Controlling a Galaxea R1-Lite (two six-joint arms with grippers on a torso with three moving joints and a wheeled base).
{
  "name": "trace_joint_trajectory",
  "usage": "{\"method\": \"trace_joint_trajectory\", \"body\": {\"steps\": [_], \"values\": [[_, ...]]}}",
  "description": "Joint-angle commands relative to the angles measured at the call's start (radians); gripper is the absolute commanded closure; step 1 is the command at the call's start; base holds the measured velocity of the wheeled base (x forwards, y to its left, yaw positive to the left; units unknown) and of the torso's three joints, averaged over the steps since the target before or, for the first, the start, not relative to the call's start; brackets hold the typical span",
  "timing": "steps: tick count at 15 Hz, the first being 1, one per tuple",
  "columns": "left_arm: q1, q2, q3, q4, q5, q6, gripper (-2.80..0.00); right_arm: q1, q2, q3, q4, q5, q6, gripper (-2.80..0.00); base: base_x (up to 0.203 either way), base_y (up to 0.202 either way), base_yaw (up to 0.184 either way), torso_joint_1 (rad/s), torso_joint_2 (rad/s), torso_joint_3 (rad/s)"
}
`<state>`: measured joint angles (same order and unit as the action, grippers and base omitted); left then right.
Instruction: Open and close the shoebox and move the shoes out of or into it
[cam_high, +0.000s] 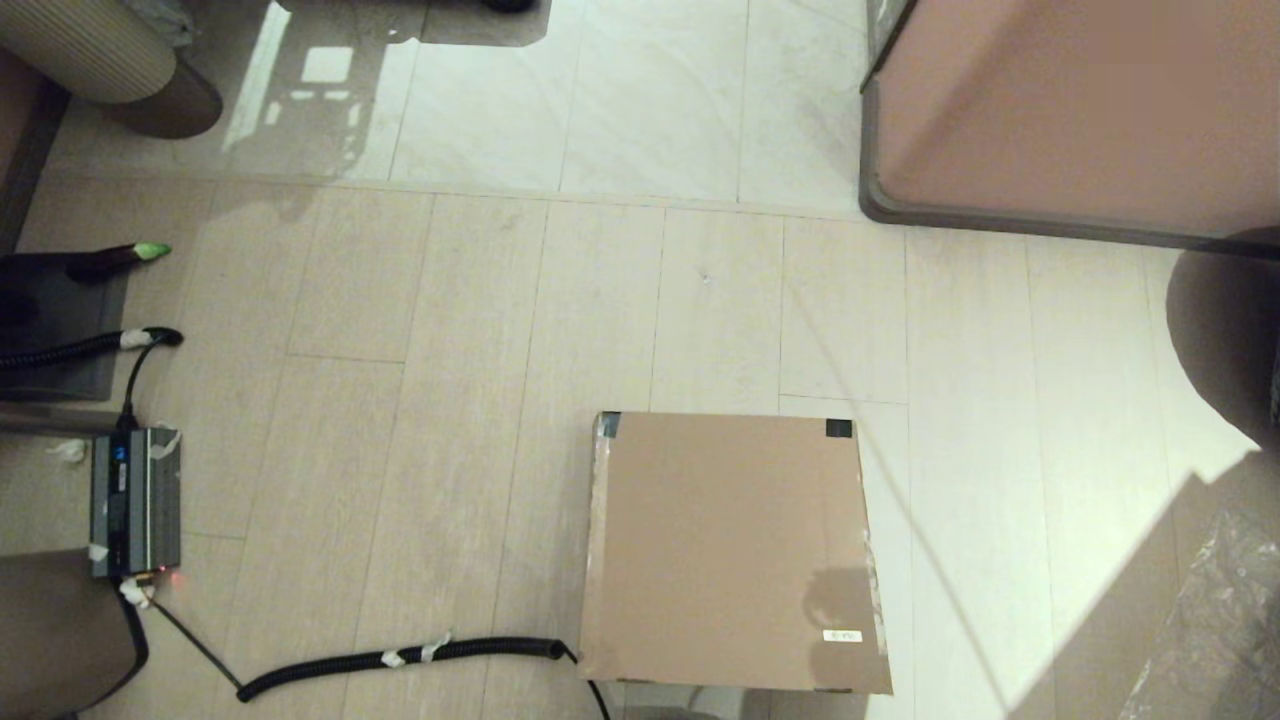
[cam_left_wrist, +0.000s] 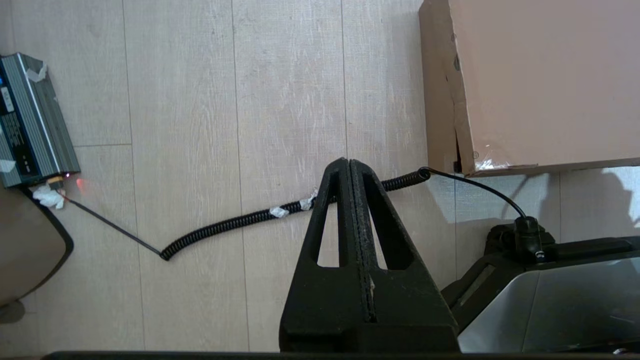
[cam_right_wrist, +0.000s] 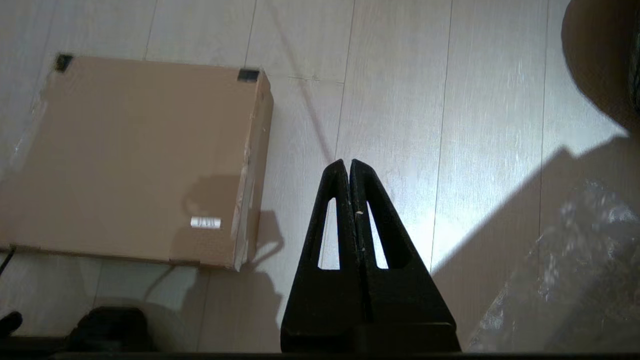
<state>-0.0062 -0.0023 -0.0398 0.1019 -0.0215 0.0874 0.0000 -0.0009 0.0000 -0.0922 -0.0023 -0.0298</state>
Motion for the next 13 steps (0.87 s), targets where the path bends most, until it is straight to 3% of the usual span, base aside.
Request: {"method": "trace_joint_trajectory", "body": {"steps": [1,13], "values": [[0.0,0.002,0.0,0.001,0.0,0.0,0.0,0.0,0.002,0.0,0.078,0.002,0.004,0.0,0.0,0.0,0.0,0.0,0.0,0.0],[0.0,0.002,0.0,0.001,0.002,-0.005,0.0,0.0,0.002,0.0,0.097,0.004,0.031,0.0,0.0,0.0,0.0,0.0,0.0,0.0]]}}
